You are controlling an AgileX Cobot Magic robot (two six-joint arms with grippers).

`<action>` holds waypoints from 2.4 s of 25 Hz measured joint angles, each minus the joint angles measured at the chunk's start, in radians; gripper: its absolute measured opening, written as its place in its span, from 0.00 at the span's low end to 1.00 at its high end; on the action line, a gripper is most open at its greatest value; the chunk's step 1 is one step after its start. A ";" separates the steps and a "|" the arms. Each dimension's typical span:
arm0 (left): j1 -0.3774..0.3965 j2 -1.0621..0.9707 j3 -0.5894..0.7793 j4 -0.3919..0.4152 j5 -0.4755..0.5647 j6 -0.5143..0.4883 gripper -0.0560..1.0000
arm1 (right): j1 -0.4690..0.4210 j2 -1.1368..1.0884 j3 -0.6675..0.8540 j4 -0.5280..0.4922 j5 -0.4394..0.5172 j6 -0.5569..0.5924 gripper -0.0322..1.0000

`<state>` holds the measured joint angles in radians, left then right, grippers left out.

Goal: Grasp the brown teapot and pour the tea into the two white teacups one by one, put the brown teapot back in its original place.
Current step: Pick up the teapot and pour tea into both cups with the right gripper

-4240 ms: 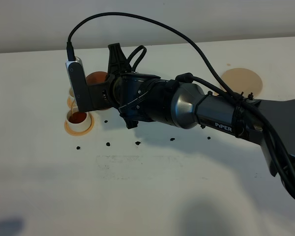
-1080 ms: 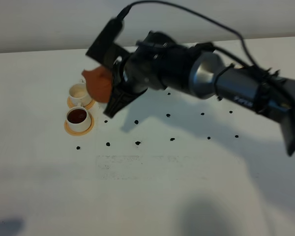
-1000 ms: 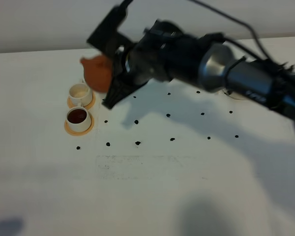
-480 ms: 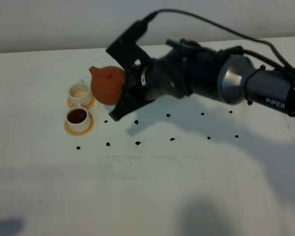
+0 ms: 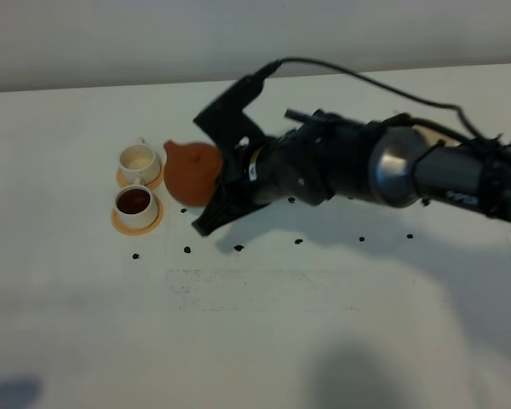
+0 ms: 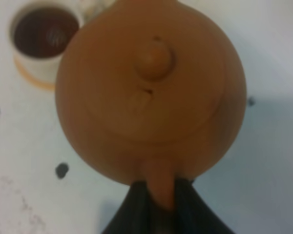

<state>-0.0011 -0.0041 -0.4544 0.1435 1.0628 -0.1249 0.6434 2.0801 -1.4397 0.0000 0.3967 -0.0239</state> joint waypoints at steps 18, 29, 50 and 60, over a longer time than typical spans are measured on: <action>0.000 0.000 0.000 0.000 0.000 0.000 0.35 | 0.017 0.092 -0.006 0.029 -0.013 -0.002 0.12; 0.000 0.000 0.000 0.000 0.000 0.000 0.35 | 0.005 0.028 -0.093 -0.011 0.069 -0.039 0.12; 0.000 0.000 0.000 0.000 0.000 0.000 0.35 | -0.034 0.132 -0.423 -0.105 0.162 -0.129 0.12; 0.000 0.000 0.000 0.000 0.000 0.000 0.35 | -0.033 0.202 -0.454 -0.201 0.206 -0.159 0.12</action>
<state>-0.0011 -0.0041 -0.4544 0.1435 1.0628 -0.1249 0.6107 2.2822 -1.8939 -0.2010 0.6025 -0.1824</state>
